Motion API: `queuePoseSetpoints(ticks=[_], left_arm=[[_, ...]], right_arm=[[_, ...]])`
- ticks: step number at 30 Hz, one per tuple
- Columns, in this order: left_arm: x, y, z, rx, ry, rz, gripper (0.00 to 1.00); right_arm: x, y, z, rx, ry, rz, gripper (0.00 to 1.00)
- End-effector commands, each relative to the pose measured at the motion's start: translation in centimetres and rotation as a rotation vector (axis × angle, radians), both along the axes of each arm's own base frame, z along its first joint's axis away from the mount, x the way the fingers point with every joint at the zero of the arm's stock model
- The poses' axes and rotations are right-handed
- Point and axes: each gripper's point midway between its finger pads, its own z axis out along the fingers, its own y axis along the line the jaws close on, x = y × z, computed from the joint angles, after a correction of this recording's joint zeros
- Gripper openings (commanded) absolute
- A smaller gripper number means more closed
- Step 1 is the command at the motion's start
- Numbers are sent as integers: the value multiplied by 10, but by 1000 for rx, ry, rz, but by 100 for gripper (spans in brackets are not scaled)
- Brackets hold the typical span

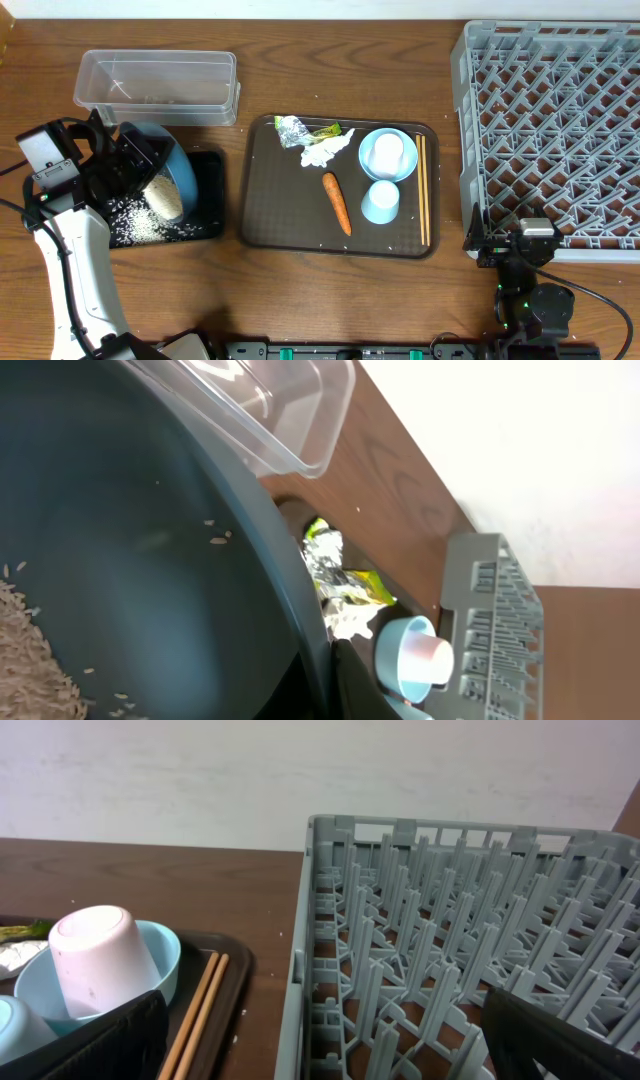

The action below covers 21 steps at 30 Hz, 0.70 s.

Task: Sort waste into correct bins and load items into the dishwasher rack
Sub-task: 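Tilt the blue bowl to pour rice onto the black tray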

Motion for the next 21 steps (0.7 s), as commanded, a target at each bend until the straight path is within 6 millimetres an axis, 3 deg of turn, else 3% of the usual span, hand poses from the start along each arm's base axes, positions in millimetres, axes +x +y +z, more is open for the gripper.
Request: queuePoseSetpoints(ticks=[1,6,9,17,21], left_arm=[[1,-12,17,-101,-31,-37,6],[0,1,15,-231,65,108,6],[3,2,37,-251,-62,28,6],[-7,29,47,-268,-133,51,6],[-10,25,58,-285,-194,-9,6]], right_arm=[[0,1,0,-12,-1,2,99],[0,1,0,-12,-1,2,99],[0,1,0,-12,-1,2,99],[0,1,0,-12,-1,2,99],[0,1,0,-12,-1,2,99]])
